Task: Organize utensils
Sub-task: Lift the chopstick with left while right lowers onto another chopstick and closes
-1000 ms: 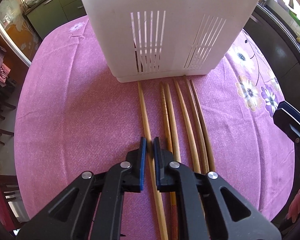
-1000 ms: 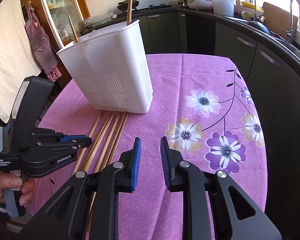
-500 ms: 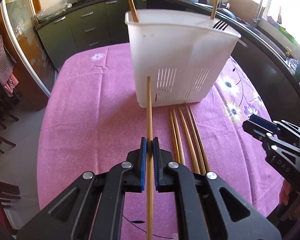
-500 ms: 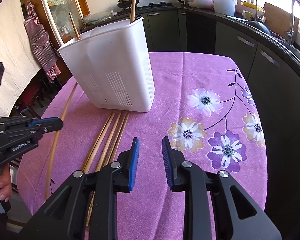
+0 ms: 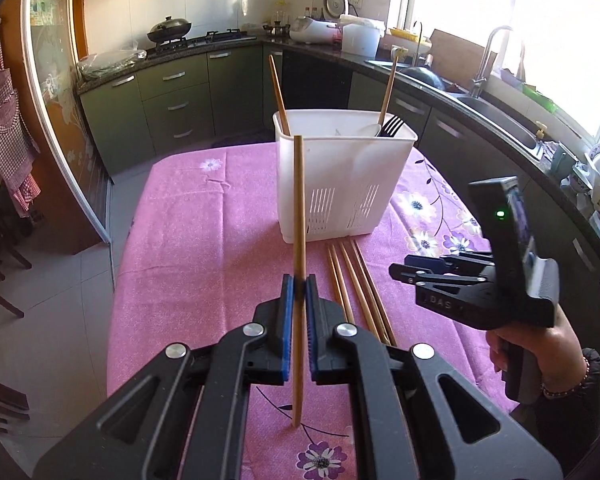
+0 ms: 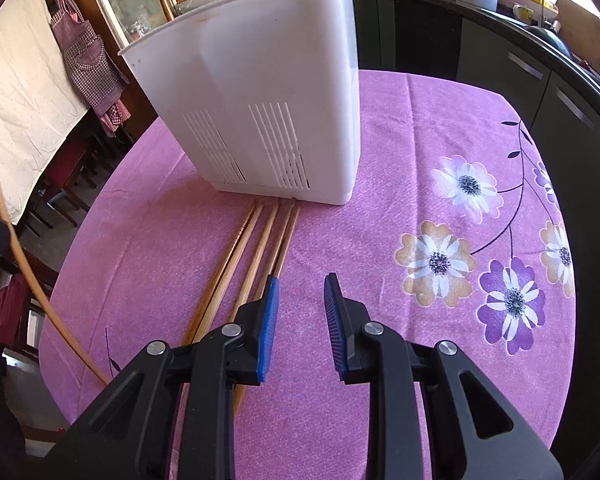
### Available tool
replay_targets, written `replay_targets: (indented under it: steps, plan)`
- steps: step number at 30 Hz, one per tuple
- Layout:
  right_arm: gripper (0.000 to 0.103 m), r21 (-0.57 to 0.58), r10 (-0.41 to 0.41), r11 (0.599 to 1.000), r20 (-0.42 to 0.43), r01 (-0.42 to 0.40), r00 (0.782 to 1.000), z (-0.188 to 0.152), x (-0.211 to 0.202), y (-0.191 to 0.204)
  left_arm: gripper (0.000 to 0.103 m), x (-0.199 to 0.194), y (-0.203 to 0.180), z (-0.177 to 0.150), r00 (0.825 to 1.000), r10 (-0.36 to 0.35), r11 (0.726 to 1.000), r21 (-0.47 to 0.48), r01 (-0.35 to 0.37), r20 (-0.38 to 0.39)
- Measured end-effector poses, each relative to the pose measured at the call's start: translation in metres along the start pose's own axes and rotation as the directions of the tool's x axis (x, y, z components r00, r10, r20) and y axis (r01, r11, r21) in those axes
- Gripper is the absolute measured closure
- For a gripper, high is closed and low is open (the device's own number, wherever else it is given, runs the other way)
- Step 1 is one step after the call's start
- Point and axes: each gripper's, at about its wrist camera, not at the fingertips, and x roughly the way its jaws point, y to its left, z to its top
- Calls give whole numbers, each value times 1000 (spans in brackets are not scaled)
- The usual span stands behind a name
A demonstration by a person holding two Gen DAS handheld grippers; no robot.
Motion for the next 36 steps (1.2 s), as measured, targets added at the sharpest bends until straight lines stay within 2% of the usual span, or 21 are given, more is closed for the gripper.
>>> replay_targets:
  steps: [4,10,16,23,26,28,31,36]
  plan:
    - [84,3,-17,1000,-41,18,999,6,18,7,97,-12,1,-5,1000,-3,1000,10,3,24]
    - [86,-13,-41,999,-69,40,997,8,30,20,97,-19,7,-9,999,-17,1000,12,17,33]
    - [89,-45,-102,994,-83,98,991,10,34,29,97,-22,9,-12,999,-28,1000,15,27,38]
    - [89,-47,-96,995,-106,92,990,9,42,33,97,-23,10,-12,999,-29,999,18,28,39]
    - [89,-61,-118,992,-95,113,988,13,46,37,97,-24,10,-12,999,-26,999,20,25,39]
    - [94,-70,-123,991,-92,117,988,12,46,37,97,-24,10,-12,999,-23,1000,21,22,40]
    - [97,-67,-114,992,-82,109,990,9,44,38,97,-25,10,-13,999,-18,1000,23,17,42]
    - [97,-57,-87,995,-2,86,996,5,12,34,97,-26,9,-13,999,-17,999,28,15,43]
